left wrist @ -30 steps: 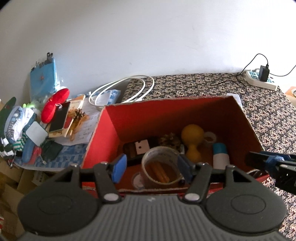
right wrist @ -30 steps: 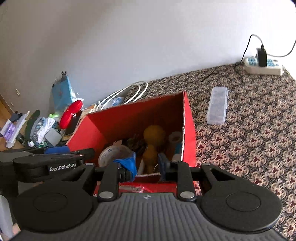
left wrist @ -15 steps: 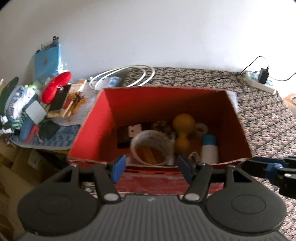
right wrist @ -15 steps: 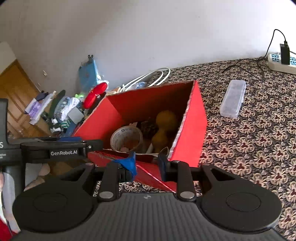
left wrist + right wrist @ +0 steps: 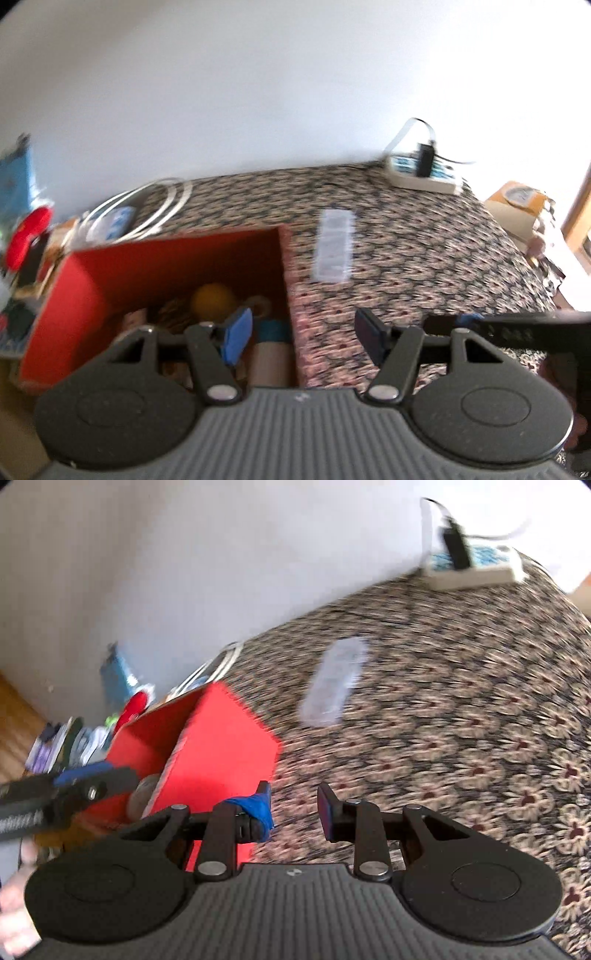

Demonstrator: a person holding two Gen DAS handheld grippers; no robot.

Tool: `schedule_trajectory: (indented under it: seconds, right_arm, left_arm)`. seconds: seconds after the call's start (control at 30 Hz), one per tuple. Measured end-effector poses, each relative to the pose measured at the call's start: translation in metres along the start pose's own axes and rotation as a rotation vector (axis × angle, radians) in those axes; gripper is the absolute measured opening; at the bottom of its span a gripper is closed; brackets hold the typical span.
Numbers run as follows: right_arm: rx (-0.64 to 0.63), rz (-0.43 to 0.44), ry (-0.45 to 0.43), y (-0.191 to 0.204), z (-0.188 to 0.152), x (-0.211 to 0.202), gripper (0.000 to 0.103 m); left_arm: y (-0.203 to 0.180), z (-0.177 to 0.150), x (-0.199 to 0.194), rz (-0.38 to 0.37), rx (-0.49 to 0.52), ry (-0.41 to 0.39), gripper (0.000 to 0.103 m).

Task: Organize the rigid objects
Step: 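Move the left tool to the clear plastic case and close on it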

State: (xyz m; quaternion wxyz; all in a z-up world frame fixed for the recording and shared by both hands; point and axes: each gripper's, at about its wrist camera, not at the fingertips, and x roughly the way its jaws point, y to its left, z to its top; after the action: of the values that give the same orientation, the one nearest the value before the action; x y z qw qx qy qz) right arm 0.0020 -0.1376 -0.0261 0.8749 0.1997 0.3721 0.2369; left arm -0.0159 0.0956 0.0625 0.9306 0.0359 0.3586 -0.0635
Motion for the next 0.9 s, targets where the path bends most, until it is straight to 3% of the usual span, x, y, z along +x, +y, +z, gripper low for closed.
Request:
schedule_trajectory:
  seconds: [0.23,0.37,0.73,0.9]
  right_arm:
    - [0.156,0.037,-0.006,-0.053,0.024,0.014,0.012]
    - [0.241,0.056,-0.025,-0.078,0.039,0.023,0.013]
    - [0.372,0.153,-0.061,-0.126,0.049,0.033,0.013]
    - [0.344,0.145,-0.049,-0.131,0.05,0.041,0.014]
  left_arm:
    - [-0.063,0.022,0.058,0.009,0.114,-0.006,0.069]
    - [-0.088,0.03,0.102,0.073,0.145,-0.029,0.07]
    - [-0.079,0.056,0.203,0.107,-0.033,-0.002,0.073]
    - [-0.07,0.064,0.235,0.149,-0.081,0.027,0.074]
